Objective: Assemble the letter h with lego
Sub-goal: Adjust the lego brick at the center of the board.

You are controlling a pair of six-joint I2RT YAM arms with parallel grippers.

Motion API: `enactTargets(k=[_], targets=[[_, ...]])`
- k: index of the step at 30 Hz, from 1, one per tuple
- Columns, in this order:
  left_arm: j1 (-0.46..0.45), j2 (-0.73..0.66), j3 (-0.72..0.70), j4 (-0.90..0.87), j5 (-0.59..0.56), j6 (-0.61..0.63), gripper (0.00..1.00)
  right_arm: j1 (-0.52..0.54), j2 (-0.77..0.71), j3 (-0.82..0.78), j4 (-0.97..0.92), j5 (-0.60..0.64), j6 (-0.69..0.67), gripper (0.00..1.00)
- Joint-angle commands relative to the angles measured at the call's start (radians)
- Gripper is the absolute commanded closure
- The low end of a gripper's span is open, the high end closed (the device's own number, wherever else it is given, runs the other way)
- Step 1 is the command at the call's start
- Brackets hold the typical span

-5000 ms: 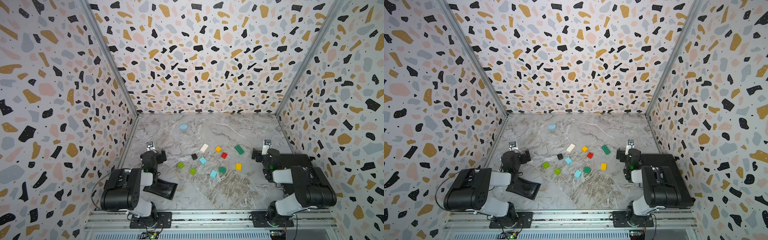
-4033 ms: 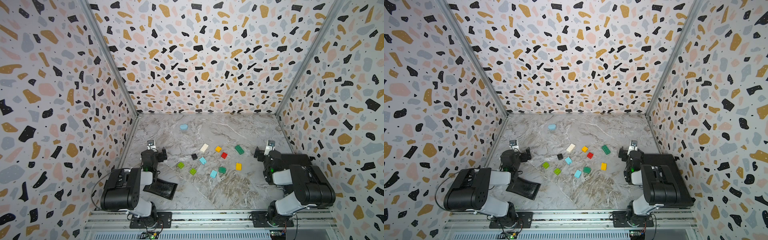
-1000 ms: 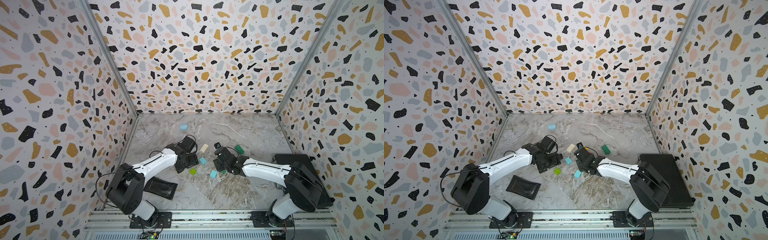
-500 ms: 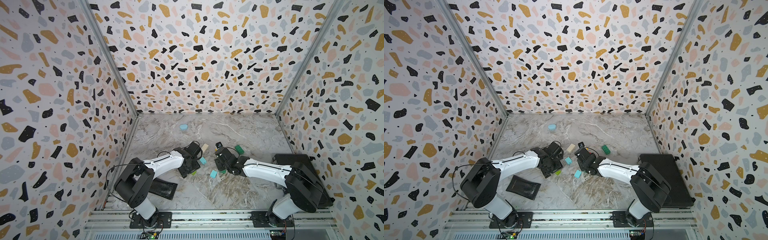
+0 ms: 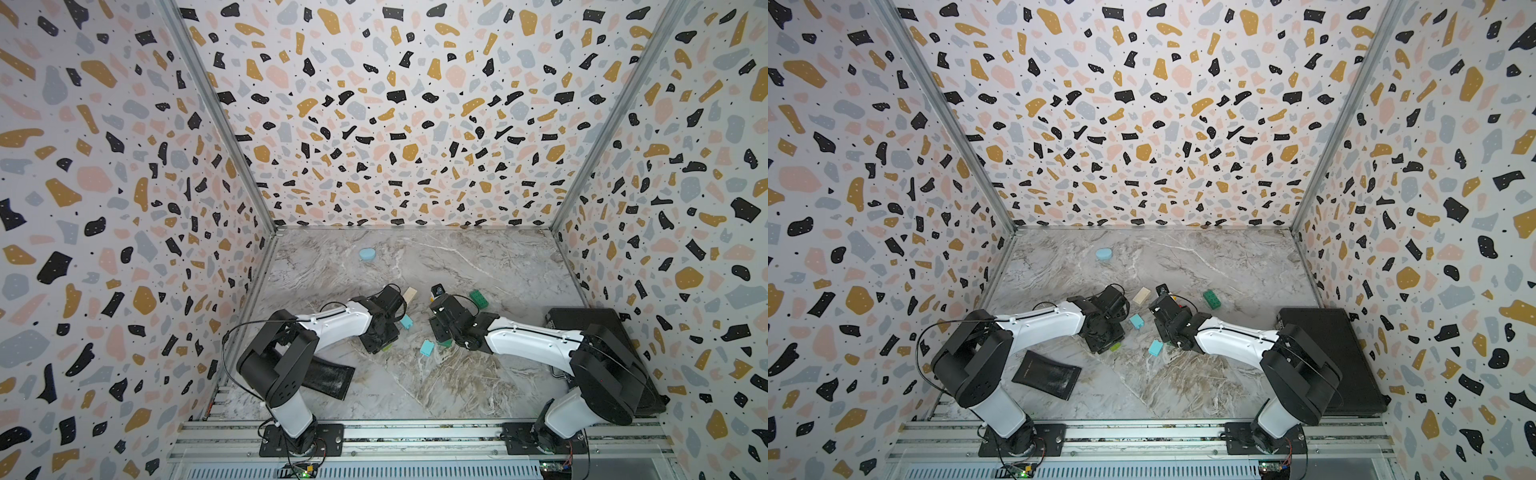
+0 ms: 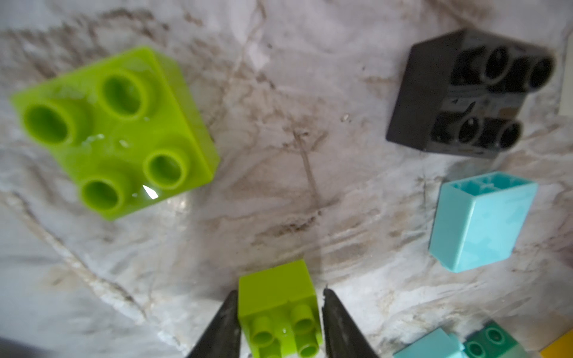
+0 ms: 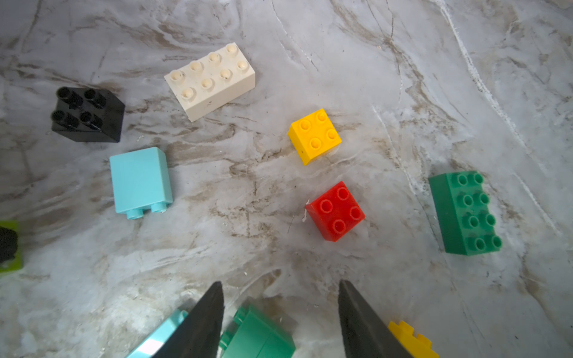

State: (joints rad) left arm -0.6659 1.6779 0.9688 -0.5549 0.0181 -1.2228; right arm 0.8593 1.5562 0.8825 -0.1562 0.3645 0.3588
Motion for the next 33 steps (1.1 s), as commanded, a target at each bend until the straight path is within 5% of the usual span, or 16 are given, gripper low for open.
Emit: enactTargets(k=[1,5,13,18,33], targets=[[0.000,0.010,0.013,-0.009,-0.006,0.034,0.71,-0.002,-0.025,0.009,-0.018,0.013,0.005,0.39],[0.001,0.006,0.034,-0.025,0.005,0.105,0.88,-0.002,-0.025,0.006,-0.017,0.027,0.009,0.39],[-0.006,0.031,0.099,-0.109,0.090,0.420,0.95,-0.024,-0.040,-0.001,-0.033,0.070,0.057,0.40],[-0.013,0.036,0.084,-0.138,0.082,0.503,0.87,-0.055,-0.064,-0.023,-0.031,0.080,0.092,0.39],[-0.023,-0.009,0.129,-0.186,0.015,0.560,0.35,-0.079,-0.087,-0.050,-0.016,0.085,0.120,0.36]])
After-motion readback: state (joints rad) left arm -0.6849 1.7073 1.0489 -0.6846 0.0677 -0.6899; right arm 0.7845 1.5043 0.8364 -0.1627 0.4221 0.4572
